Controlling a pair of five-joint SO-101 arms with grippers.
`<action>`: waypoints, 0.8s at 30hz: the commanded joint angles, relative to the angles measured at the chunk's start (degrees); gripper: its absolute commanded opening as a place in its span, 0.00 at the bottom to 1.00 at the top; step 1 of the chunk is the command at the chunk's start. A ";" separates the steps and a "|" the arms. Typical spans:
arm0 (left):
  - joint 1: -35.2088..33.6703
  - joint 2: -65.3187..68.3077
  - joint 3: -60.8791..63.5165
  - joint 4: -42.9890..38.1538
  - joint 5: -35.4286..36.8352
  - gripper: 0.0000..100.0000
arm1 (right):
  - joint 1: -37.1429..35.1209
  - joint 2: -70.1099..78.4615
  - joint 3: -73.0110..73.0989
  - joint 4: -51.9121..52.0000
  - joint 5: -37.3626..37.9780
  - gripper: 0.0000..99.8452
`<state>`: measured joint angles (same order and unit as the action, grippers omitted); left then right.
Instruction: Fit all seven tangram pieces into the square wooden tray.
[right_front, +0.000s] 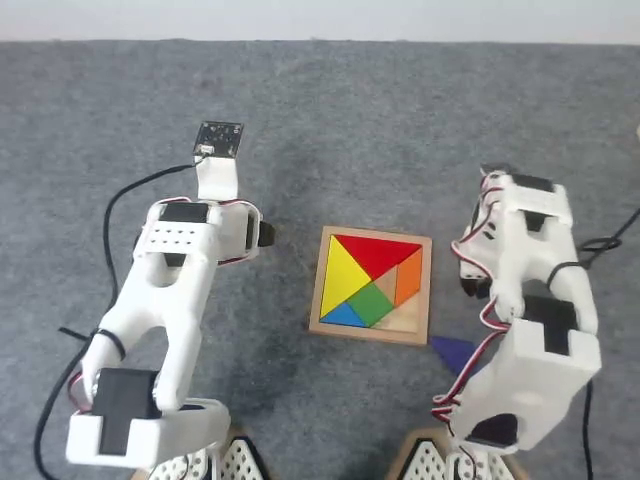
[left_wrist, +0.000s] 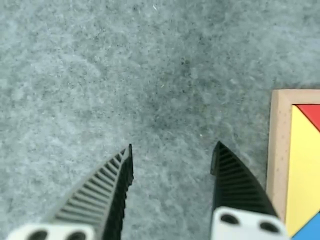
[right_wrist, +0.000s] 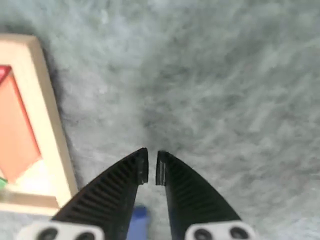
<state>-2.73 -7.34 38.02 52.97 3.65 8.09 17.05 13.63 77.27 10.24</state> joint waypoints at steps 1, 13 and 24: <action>-0.44 -2.90 -0.13 -1.14 -0.26 0.24 | 0.66 -1.71 -3.78 6.20 10.29 0.04; -0.09 -2.81 -0.22 -1.32 -0.26 0.24 | -7.08 -39.43 22.59 9.98 31.91 0.11; -0.44 -2.81 -0.13 -1.14 -0.26 0.24 | -25.01 -45.67 41.23 3.38 28.31 0.20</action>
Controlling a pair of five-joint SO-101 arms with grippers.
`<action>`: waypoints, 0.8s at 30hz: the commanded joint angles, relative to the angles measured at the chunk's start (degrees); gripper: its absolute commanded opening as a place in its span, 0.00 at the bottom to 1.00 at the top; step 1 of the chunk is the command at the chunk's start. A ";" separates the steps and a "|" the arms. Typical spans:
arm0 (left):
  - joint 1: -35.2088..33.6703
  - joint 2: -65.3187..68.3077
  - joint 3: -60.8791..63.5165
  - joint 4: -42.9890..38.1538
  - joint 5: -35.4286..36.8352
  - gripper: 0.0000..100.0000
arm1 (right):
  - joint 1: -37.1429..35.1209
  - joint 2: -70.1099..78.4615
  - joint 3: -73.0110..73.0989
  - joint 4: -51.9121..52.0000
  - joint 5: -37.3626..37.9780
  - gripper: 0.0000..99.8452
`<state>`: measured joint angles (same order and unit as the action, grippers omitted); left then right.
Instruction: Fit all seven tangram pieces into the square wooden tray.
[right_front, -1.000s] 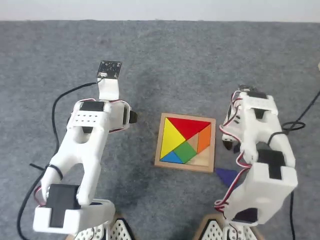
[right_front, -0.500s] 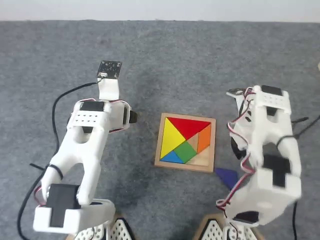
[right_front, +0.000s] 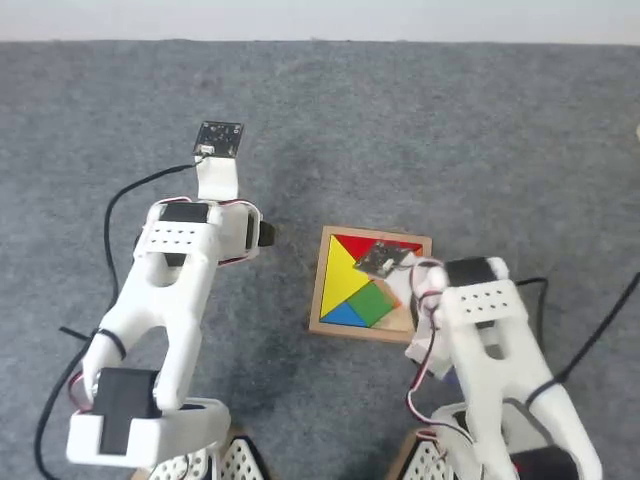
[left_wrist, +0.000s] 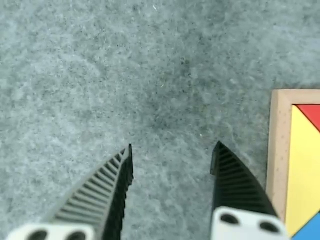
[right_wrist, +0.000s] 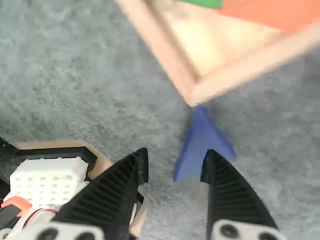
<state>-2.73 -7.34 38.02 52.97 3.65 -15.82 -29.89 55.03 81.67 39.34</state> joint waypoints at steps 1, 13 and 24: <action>-0.44 -2.81 -0.13 -1.14 -0.26 0.24 | -1.10 2.77 -0.18 -1.01 -0.70 0.20; -0.53 -2.81 -0.13 -1.23 -0.26 0.24 | 17.10 28.88 -13.27 -10.07 6.77 0.20; -0.53 -2.73 -0.13 -1.23 -0.26 0.24 | 28.62 41.80 -39.30 -8.66 6.68 0.20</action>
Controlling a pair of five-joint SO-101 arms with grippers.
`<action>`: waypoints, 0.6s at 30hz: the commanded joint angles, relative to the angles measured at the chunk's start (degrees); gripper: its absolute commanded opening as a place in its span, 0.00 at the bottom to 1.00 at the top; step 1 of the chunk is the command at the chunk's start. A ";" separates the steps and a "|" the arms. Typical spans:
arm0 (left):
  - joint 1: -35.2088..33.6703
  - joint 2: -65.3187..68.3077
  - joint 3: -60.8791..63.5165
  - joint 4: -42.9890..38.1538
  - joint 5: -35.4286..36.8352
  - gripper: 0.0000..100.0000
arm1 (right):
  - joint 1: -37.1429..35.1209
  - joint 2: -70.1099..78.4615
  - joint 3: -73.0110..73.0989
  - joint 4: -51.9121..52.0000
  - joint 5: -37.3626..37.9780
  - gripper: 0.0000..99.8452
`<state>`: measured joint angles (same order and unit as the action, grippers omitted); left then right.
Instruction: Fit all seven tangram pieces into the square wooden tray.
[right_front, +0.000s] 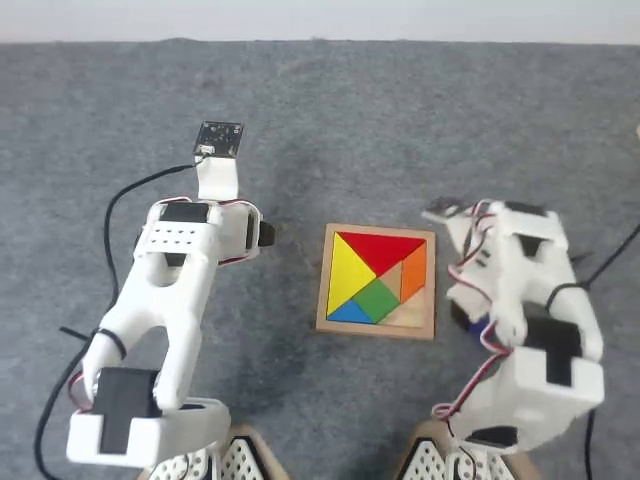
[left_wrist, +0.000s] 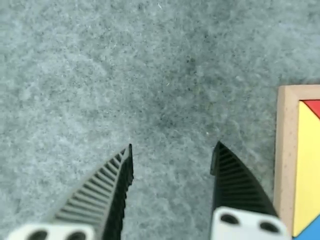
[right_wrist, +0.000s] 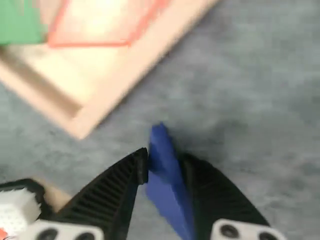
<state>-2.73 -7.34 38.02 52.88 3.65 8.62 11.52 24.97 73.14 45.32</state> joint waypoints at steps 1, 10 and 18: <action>-0.53 -2.73 -0.13 -1.14 -0.26 0.24 | 4.18 0.57 -10.37 1.45 0.70 0.20; -0.53 -2.73 -0.13 -1.14 -0.26 0.24 | 4.26 -6.55 -16.70 8.13 -0.26 0.20; -0.35 -2.73 -0.04 -1.23 -0.26 0.24 | 6.46 -17.10 -5.45 6.81 -11.16 0.20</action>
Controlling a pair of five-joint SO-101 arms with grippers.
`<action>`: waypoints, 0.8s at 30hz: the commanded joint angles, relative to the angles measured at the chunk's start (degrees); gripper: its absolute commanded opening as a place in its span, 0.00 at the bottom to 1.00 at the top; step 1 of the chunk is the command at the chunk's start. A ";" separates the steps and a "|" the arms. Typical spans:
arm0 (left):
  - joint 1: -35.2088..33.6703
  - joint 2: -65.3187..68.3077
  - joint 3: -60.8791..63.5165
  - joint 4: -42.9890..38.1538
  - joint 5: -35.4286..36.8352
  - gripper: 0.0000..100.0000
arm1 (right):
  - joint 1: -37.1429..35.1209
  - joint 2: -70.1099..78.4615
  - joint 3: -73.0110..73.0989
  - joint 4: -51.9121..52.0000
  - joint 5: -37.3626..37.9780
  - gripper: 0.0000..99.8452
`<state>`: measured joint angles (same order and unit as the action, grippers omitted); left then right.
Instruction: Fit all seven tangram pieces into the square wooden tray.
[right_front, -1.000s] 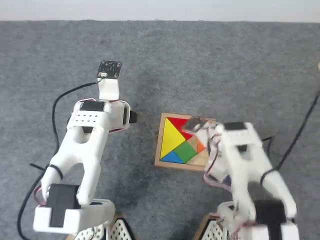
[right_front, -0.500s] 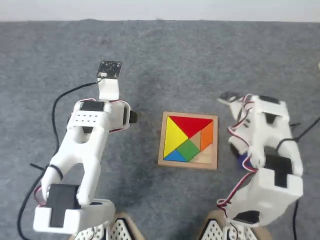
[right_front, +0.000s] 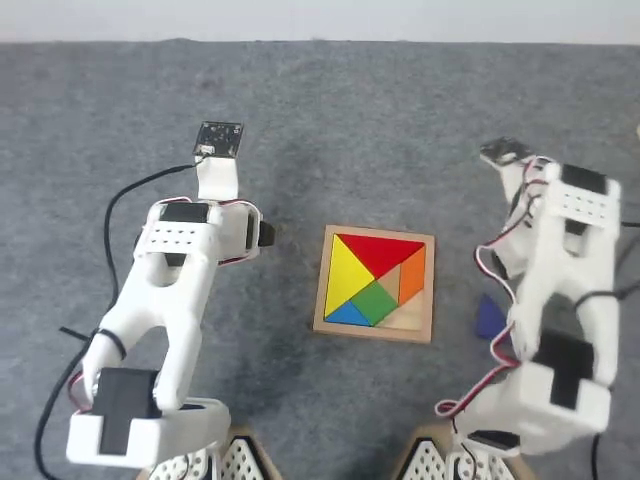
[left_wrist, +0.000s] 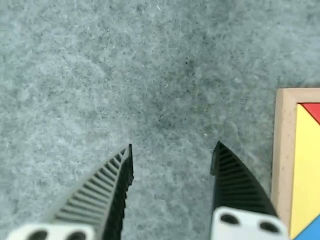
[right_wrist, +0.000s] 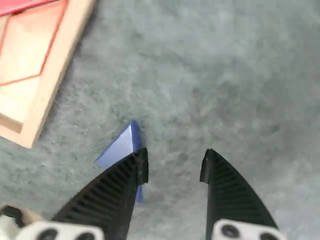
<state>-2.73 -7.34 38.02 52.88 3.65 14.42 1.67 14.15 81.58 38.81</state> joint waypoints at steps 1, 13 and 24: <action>-0.26 -2.73 -0.04 -1.23 -0.26 0.24 | 0.40 -9.98 9.23 -4.26 -6.24 0.20; -0.09 -2.64 1.19 -2.20 -2.20 0.24 | -8.31 -38.55 35.87 -4.53 -19.34 0.28; 0.00 -2.73 1.89 -3.60 -1.85 0.24 | -6.02 -38.73 42.64 -12.09 -21.63 0.33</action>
<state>-2.73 -7.34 40.48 50.33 1.80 7.30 -35.25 56.53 71.12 17.01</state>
